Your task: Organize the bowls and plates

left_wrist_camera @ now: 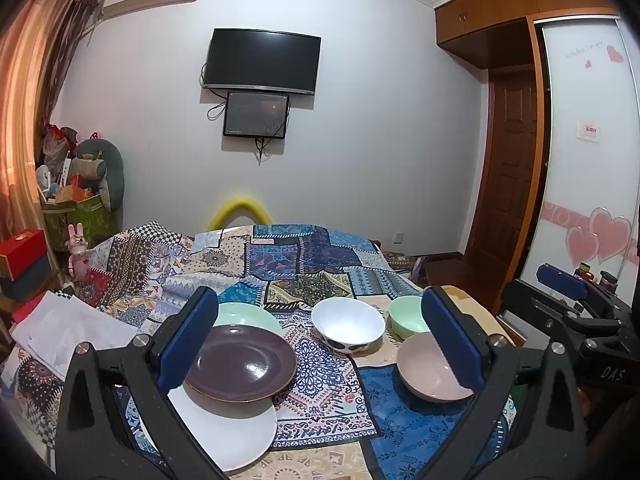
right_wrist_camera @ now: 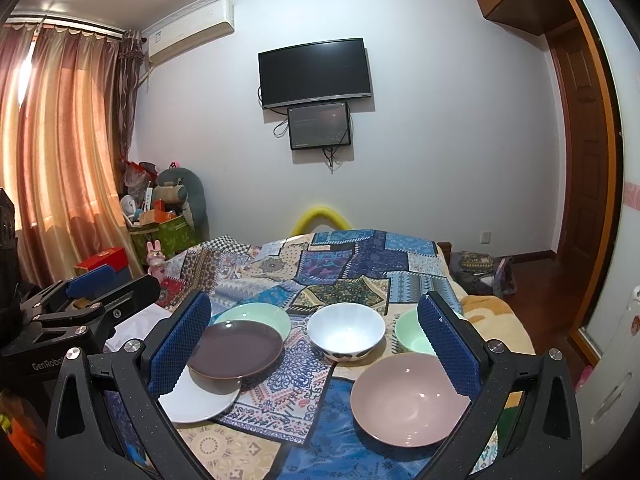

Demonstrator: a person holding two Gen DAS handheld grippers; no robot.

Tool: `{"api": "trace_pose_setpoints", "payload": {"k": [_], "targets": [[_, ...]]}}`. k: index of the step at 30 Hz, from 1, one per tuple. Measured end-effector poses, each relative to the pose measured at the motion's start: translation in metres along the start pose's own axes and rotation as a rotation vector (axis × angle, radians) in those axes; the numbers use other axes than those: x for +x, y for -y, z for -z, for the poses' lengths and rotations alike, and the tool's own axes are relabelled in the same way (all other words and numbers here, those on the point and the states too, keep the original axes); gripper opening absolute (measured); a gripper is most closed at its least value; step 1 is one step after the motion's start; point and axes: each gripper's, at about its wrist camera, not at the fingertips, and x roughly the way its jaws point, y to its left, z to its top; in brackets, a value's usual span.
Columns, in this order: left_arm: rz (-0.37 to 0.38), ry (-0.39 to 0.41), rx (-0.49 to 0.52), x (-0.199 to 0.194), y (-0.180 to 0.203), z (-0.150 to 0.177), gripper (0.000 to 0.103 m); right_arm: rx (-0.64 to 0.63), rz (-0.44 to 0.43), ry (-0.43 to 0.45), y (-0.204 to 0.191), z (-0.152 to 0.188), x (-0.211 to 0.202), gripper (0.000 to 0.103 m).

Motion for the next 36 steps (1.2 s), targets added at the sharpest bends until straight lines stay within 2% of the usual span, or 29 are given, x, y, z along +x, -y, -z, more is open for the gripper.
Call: {"api": "trace_pose_setpoints", "payload": {"k": [36], "targets": [[-0.005,-0.001,0.000,0.0009,0.0000,0.0037,0.103,-0.001,-0.001,0.001,0.0006,0.0001,-0.0015,0.103]]}}
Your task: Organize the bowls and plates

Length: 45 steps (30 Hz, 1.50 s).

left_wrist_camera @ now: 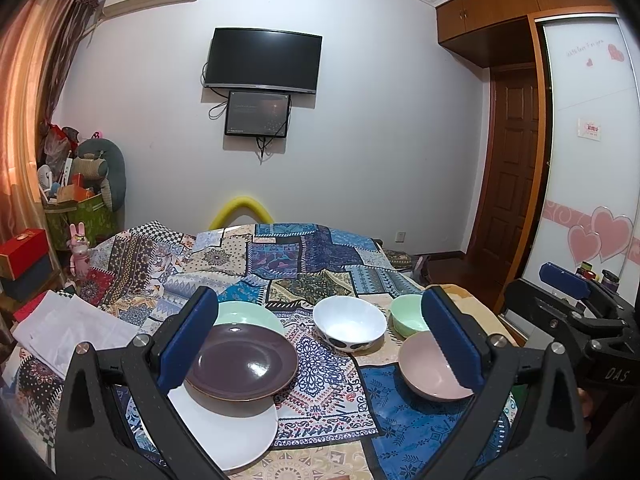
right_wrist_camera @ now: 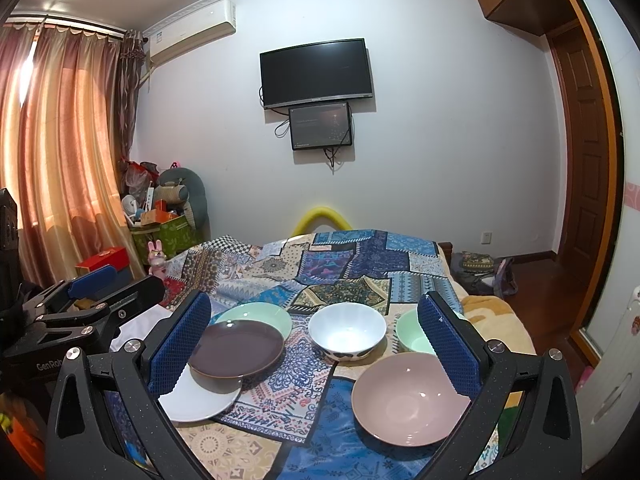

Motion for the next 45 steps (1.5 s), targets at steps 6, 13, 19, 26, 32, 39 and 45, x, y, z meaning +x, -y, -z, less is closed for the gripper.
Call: {"api": "trace_pose_setpoints", "payload": {"k": [6,13,19,26,32,39,45], "targets": [[-0.002,0.001,-0.003,0.001,0.000,0.000,0.103,-0.002,0.000,-0.001,-0.001,0.000,0.000,0.103],[-0.007,-0.014,-0.008,0.008,-0.004,0.004,0.103,-0.001,-0.005,-0.019,-0.005,0.003,0.006,0.103],[-0.018,-0.050,-0.030,0.021,-0.017,0.009,0.103,0.014,-0.018,-0.069,-0.005,0.009,0.024,0.103],[-0.031,-0.184,-0.078,0.056,-0.050,0.027,0.103,0.032,-0.038,-0.164,-0.011,0.025,0.058,0.103],[-0.075,-0.317,-0.137,0.093,-0.095,0.052,0.096,0.034,-0.044,-0.263,-0.021,0.043,0.096,0.103],[-0.117,-0.495,-0.183,0.143,-0.149,0.087,0.069,0.050,-0.056,-0.366,-0.029,0.062,0.139,0.102],[-0.115,-0.584,-0.222,0.177,-0.190,0.101,0.052,0.042,-0.061,-0.455,-0.038,0.074,0.176,0.090]]}}
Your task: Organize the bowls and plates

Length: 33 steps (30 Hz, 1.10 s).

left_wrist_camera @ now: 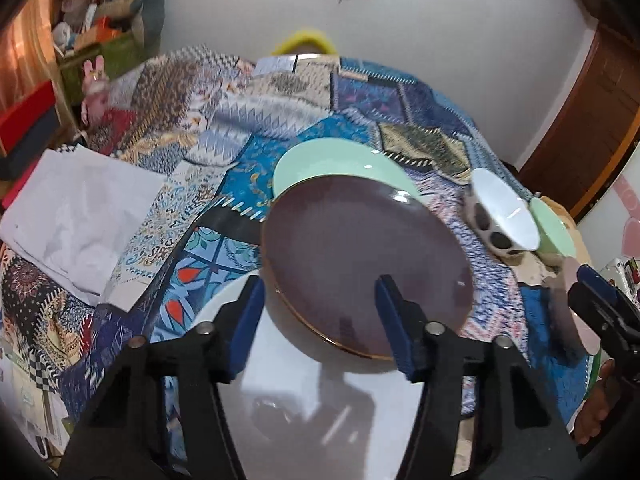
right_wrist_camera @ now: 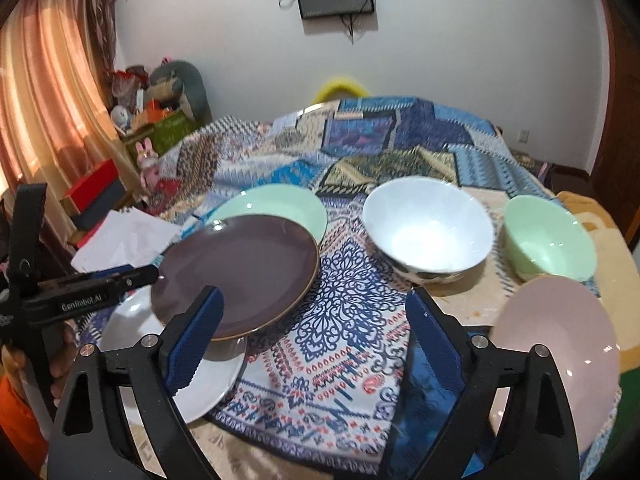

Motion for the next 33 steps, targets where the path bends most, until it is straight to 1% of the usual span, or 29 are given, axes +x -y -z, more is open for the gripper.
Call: {"api": "trace_pose_setpoints", "payload": {"k": [1,3,6,8,9,11,12,14,17,20,22,26,29,33], "targets": [[-0.009,-0.016,0.001,0.007,-0.005,-0.003,0.049,0.001,0.001,-0.014,-0.001,-0.001,0.006,0.088],[-0.004,-0.045,0.003,0.016,-0.011,-0.007,0.045,0.003,0.001,-0.036,-0.001,-0.002,0.015,0.084],[-0.003,-0.080,0.019,0.032,-0.020,-0.016,0.041,-0.001,-0.003,-0.070,-0.004,-0.004,0.030,0.077],[-0.015,-0.094,0.023,0.040,-0.024,-0.021,0.040,-0.005,-0.008,-0.101,-0.004,-0.006,0.040,0.068],[-0.014,-0.102,0.025,0.043,-0.026,-0.024,0.039,-0.003,-0.016,-0.120,-0.004,-0.006,0.046,0.066],[-0.006,-0.118,0.026,0.051,-0.030,-0.031,0.038,0.002,-0.023,-0.145,-0.004,-0.007,0.055,0.059],[0.000,-0.123,0.030,0.054,-0.031,-0.033,0.038,0.004,-0.029,-0.156,-0.004,-0.008,0.059,0.058],[0.000,-0.140,0.042,0.062,-0.032,-0.037,0.036,0.015,-0.035,-0.179,-0.002,-0.008,0.066,0.052],[0.019,-0.173,0.044,0.072,-0.032,-0.040,0.028,0.024,-0.039,-0.209,0.000,-0.008,0.075,0.046],[0.033,-0.181,0.049,0.077,-0.030,-0.043,0.027,0.035,-0.046,-0.238,0.001,-0.007,0.083,0.039],[0.038,-0.182,0.063,0.080,-0.028,-0.045,0.026,0.047,-0.062,-0.260,0.001,-0.007,0.090,0.037],[0.047,-0.190,0.063,0.084,-0.027,-0.047,0.026,0.070,-0.092,-0.294,0.002,-0.007,0.100,0.030],[0.065,-0.201,0.068,0.086,-0.029,-0.049,0.027,0.087,-0.126,-0.310,0.002,-0.007,0.104,0.030],[0.071,-0.216,0.100,0.087,-0.027,-0.049,0.027,0.100,-0.133,-0.315,0.004,-0.008,0.105,0.030]]}}
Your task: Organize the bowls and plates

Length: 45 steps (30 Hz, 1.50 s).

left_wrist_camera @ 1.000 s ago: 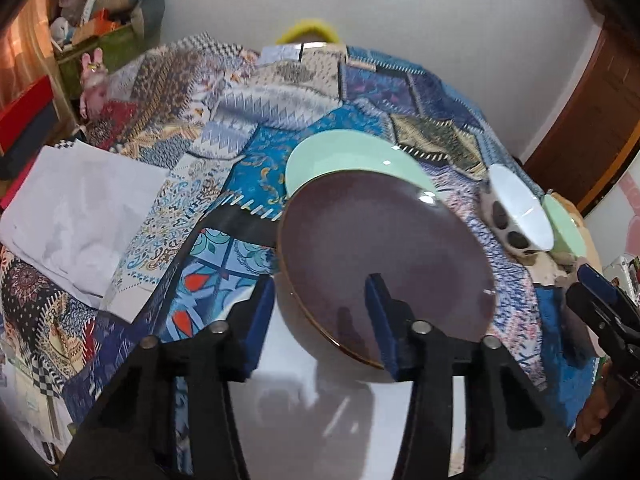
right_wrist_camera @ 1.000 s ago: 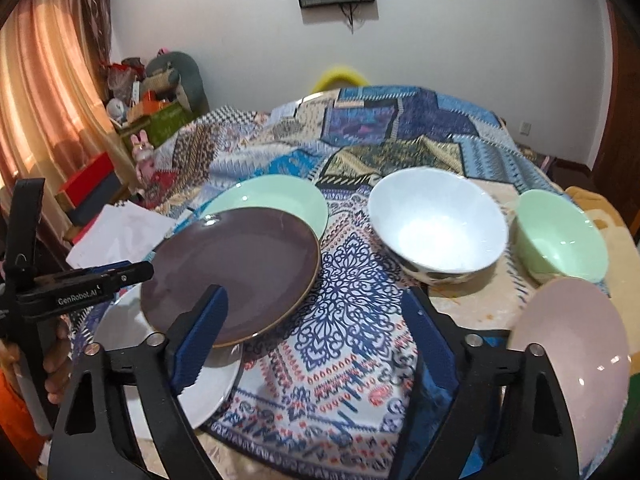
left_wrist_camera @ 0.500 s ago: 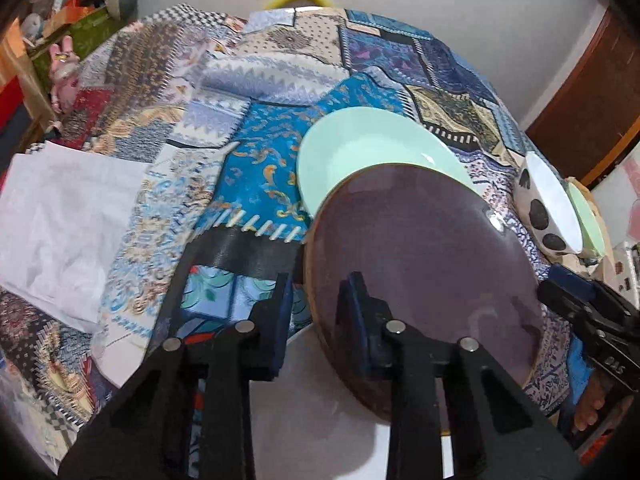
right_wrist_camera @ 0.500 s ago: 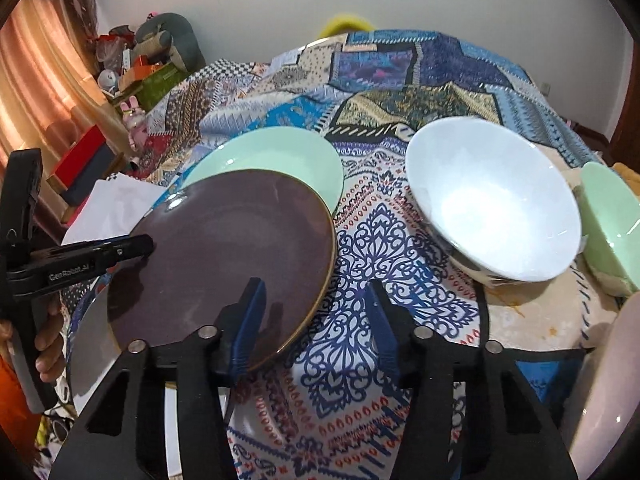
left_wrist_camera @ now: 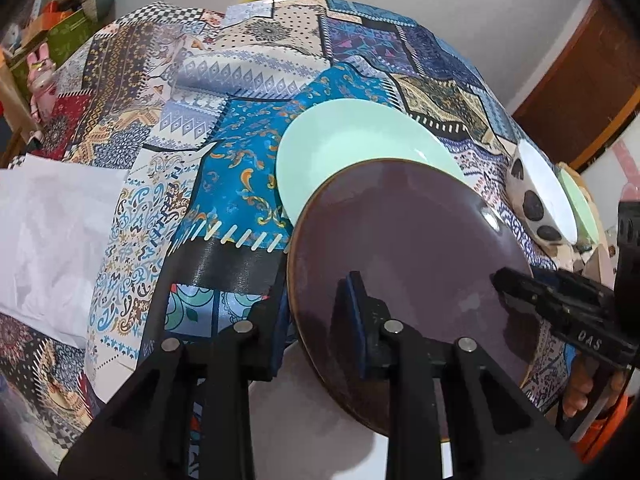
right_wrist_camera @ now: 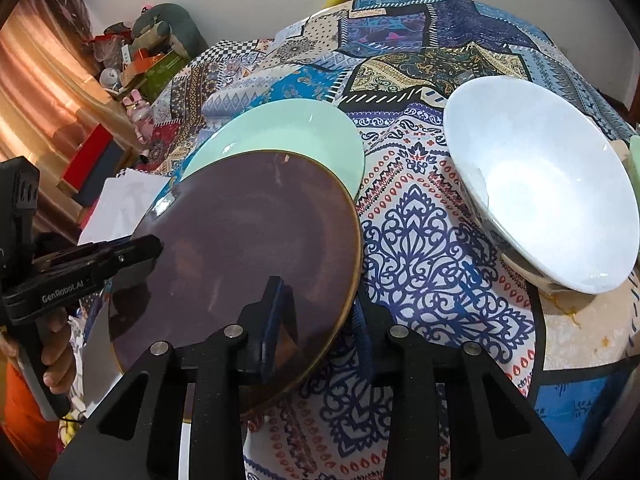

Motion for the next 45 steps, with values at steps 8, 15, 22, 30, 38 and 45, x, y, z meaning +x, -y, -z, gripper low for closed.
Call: {"api": "trace_pose_setpoints", "payload": {"k": [8,15,22,30,38,45], "targets": [[-0.002,-0.013,0.009,-0.002,0.003,0.000,0.028,-0.002,0.007,0.009,0.000,0.002,-0.006,0.030],[-0.009,-0.016,0.012,-0.010,0.014,0.012,0.028,0.015,0.005,0.027,0.004,0.007,-0.016,0.030],[0.007,-0.009,-0.001,-0.020,0.021,0.022,0.028,0.010,0.004,0.048,0.004,0.011,-0.027,0.030],[0.024,0.012,0.012,-0.040,0.035,0.037,0.028,0.011,0.014,0.090,0.002,0.022,-0.049,0.030],[0.035,0.018,0.013,-0.058,0.054,0.055,0.028,0.014,0.012,0.117,0.005,0.037,-0.070,0.030],[0.027,0.041,0.033,-0.077,0.074,0.069,0.028,0.006,0.014,0.133,0.007,0.053,-0.090,0.030]]}}
